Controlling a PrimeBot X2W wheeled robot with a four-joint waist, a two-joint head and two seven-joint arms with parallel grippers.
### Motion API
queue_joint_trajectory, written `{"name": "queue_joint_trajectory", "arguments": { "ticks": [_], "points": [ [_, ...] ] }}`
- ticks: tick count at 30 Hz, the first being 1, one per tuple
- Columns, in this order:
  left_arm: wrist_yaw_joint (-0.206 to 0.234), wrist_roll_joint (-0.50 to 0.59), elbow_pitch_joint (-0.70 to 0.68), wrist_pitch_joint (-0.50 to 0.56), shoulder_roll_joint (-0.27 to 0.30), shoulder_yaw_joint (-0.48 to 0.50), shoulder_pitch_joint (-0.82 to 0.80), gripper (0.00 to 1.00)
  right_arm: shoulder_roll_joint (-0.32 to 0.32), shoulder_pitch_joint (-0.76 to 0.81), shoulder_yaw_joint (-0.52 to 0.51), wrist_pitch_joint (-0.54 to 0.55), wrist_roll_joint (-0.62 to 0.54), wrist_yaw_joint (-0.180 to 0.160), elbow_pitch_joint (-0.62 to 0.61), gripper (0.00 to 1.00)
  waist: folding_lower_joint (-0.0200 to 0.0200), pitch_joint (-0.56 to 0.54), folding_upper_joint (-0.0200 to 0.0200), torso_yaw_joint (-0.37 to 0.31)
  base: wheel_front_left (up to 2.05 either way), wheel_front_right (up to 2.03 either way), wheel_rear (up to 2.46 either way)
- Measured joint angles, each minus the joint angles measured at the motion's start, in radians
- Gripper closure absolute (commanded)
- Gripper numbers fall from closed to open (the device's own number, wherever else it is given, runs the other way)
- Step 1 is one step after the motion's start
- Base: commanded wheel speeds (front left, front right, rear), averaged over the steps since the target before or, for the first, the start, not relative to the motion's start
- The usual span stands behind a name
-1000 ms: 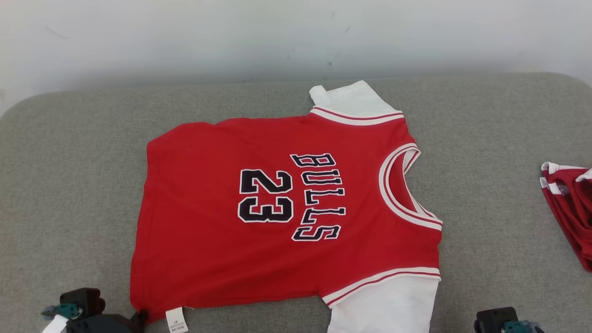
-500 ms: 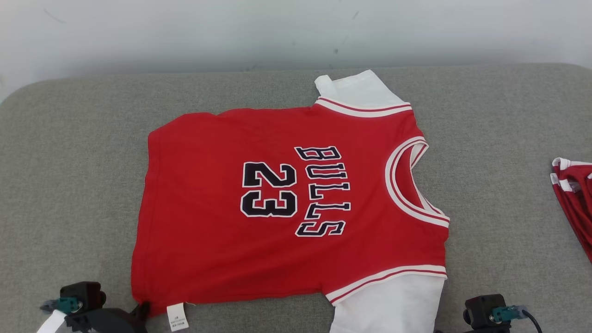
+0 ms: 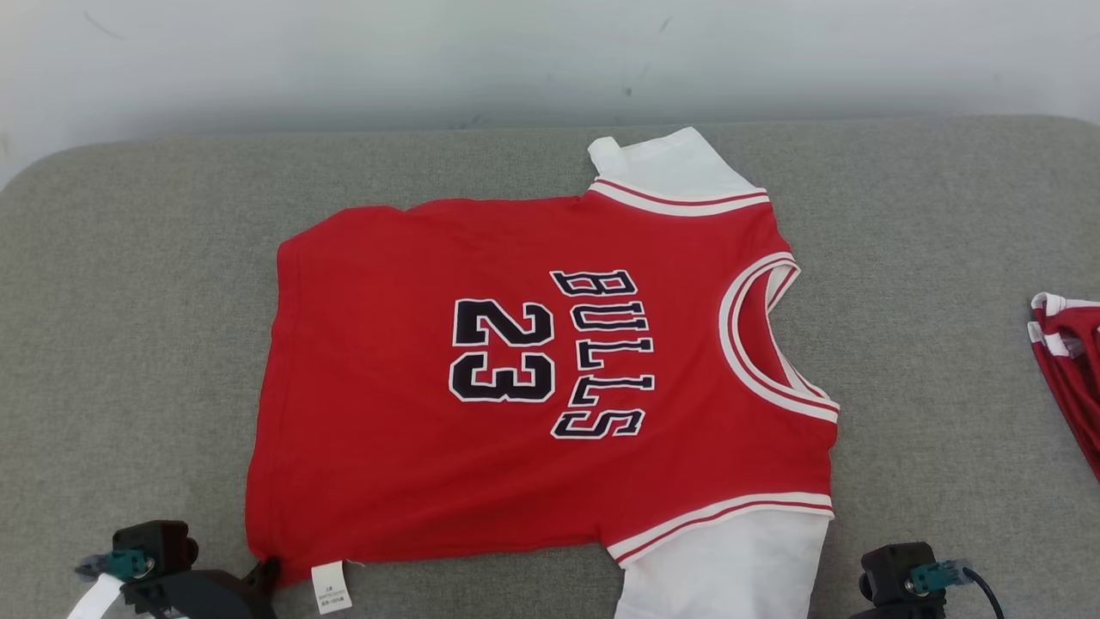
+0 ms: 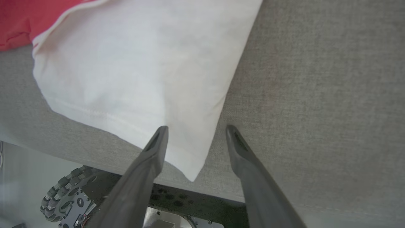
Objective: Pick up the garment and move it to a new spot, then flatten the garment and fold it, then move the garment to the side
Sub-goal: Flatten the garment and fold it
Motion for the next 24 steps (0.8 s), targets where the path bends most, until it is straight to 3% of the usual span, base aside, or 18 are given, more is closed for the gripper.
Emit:
{"name": "queue_joint_trajectory", "arguments": {
  "ticks": [5, 7, 9, 11, 12, 15, 17, 18, 24],
  "points": [
    [0.000, 0.000, 0.000, 0.000, 0.000, 0.000, -0.001, 1.00, 0.006, -0.001, -0.007, 0.009, -0.005, -0.001, 0.000, 0.06, 0.0000, 0.005, 0.0000, 0.001, 0.00, 0.00, 0.00],
    [-0.002, 0.000, 0.000, 0.000, 0.000, 0.000, -0.002, 1.00, 0.009, -0.004, -0.011, 0.010, -0.006, -0.005, 0.004, 0.21, 0.0000, 0.007, 0.0000, 0.001, 0.00, 0.00, 0.00],
    [-0.005, 0.000, 0.000, 0.000, 0.000, 0.000, -0.002, 1.00, 0.013, -0.009, -0.016, 0.009, -0.008, -0.010, 0.009, 0.51, 0.0000, 0.009, 0.0000, 0.001, 0.00, 0.00, 0.00],
    [-0.005, 0.000, 0.000, 0.000, 0.000, 0.000, -0.003, 1.00, 0.020, -0.028, -0.019, 0.009, -0.013, -0.010, 0.014, 0.69, 0.0000, 0.012, 0.0000, 0.002, 0.00, 0.00, 0.00],
    [-0.005, 0.000, 0.000, 0.000, 0.000, 0.000, -0.003, 1.00, 0.025, -0.034, -0.018, 0.009, -0.017, -0.013, 0.016, 0.75, 0.0000, 0.012, 0.0000, 0.002, 0.00, 0.00, 0.00],
    [-0.005, 0.000, 0.000, -0.001, 0.000, 0.000, -0.004, 1.00, 0.036, -0.044, -0.015, 0.009, -0.020, -0.017, 0.018, 0.77, 0.0000, 0.014, 0.0000, 0.003, 0.00, 0.00, 0.00],
    [-0.005, 0.000, 0.000, -0.001, 0.000, 0.000, -0.004, 1.00, 0.040, -0.044, -0.014, 0.009, -0.029, -0.018, 0.018, 0.85, 0.0000, 0.014, 0.0000, 0.003, 0.00, 0.00, 0.00],
    [-0.005, 0.000, 0.000, -0.001, 0.000, 0.000, -0.004, 1.00, 0.041, -0.044, -0.013, 0.009, -0.033, -0.019, 0.019, 1.00, 0.0000, 0.014, 0.0000, 0.003, 0.00, 0.00, 0.00],
    [-0.005, -0.002, 0.001, -0.001, -0.001, 0.000, -0.005, 1.00, 0.044, -0.043, -0.012, 0.013, -0.040, -0.019, 0.017, 1.00, 0.0000, 0.015, 0.0001, 0.004, 0.00, 0.00, 0.00]
  ]
}}
